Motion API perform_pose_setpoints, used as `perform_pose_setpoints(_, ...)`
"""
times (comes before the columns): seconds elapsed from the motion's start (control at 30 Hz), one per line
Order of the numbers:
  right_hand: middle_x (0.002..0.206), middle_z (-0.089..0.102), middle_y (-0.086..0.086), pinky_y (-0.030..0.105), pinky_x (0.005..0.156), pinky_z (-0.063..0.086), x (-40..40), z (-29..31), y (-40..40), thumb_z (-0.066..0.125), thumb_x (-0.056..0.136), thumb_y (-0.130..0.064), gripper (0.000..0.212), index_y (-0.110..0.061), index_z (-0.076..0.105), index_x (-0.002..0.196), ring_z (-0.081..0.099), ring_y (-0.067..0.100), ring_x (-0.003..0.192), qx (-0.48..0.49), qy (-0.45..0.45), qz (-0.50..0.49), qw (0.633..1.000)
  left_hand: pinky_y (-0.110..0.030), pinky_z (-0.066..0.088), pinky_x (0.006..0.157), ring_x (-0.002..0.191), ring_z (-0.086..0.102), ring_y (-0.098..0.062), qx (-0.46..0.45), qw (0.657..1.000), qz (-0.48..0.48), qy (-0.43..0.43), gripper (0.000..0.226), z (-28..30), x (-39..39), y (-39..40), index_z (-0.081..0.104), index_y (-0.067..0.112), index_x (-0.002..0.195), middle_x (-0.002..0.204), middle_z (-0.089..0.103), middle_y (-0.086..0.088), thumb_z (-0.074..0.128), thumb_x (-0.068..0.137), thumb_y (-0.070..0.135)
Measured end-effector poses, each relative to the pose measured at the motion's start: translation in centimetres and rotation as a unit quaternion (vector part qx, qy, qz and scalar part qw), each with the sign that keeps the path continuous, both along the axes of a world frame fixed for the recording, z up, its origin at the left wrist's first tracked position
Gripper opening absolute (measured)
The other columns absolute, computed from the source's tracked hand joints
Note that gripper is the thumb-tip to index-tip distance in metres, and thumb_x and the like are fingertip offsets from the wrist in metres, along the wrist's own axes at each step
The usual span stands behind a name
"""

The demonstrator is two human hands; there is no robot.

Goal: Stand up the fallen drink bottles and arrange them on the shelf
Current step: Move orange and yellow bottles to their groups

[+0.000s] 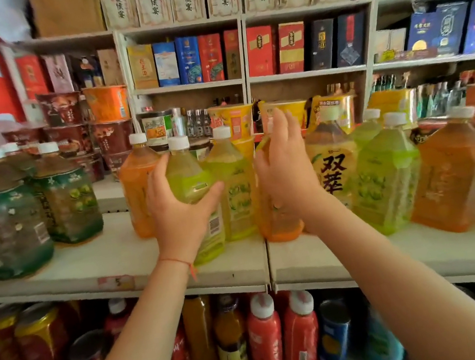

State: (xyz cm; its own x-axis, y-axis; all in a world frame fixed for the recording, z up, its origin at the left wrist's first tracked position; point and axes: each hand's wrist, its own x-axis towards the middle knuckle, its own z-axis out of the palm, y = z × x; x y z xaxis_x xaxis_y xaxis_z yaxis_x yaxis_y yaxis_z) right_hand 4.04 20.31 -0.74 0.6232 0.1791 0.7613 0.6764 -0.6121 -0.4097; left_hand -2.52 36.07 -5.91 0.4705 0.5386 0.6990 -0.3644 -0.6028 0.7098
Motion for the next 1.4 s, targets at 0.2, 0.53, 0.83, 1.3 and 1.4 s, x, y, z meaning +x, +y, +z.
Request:
perform_pose_setpoints(0.2,0.135,0.052,0.012,0.040,0.104,0.044,0.5,1.9,0.0,0.057,0.098,-0.022,0.055,-0.006,0.038,0.147,0.048,0.028,0.126,0.093,0.071,-0.023,0.993,-0.047,0.048,0.106,0.125,0.055,-0.014,-0.175,0.981,-0.088,0.003,0.061,0.2,-0.2,0.1,0.049,0.048,0.132,0.135,0.054,0.012,0.071,0.076,0.060)
perform_pose_setpoints(0.53,0.083,0.066,0.002,0.031,0.063,0.047,-0.9,1.3,-1.5,0.064,0.092,-0.047,0.031,-0.017,0.064,0.082,0.063,0.021,0.079,0.121,0.125,0.080,0.981,-0.034,0.053,0.085,0.081,0.070,-0.010,-0.369,0.906,-0.207,0.007,0.042,1.8,0.5,0.5,0.068,0.028,0.079,0.074,0.075,0.011,0.038,0.105,0.041)
perform_pose_setpoints(0.83,0.075,0.069,0.008,0.039,0.065,0.060,-4.0,5.0,-2.3,0.075,0.086,-0.045,0.039,-0.006,0.071,0.083,0.067,0.021,0.066,0.207,0.195,0.086,0.955,-0.051,0.047,0.103,0.110,0.067,-0.022,-0.344,0.911,-0.221,0.043,0.061,1.0,1.7,0.7,0.068,0.021,0.108,0.110,0.075,-0.002,0.042,0.082,0.070)
perform_pose_setpoints(1.3,0.096,0.074,0.022,0.038,0.073,0.062,-7.8,7.7,5.5,0.078,0.083,-0.040,0.048,0.004,0.073,0.102,0.070,0.023,0.068,0.229,0.299,0.254,0.891,-0.045,0.051,0.095,0.110,0.060,-0.021,-0.272,0.945,-0.151,0.102,0.035,2.2,-0.7,6.9,0.064,0.026,0.112,0.117,0.065,-0.002,0.034,0.105,0.042)
perform_pose_setpoints(1.4,0.093,0.075,0.021,0.042,0.071,0.061,-7.3,7.3,8.8,0.080,0.082,-0.039,0.051,0.007,0.071,0.101,0.070,0.022,0.066,0.245,0.296,0.259,0.886,-0.050,0.053,0.096,0.105,0.065,-0.022,-0.262,0.946,-0.149,0.120,0.032,2.0,-0.7,9.1,0.066,0.023,0.107,0.111,0.070,-0.005,0.041,0.101,0.042)
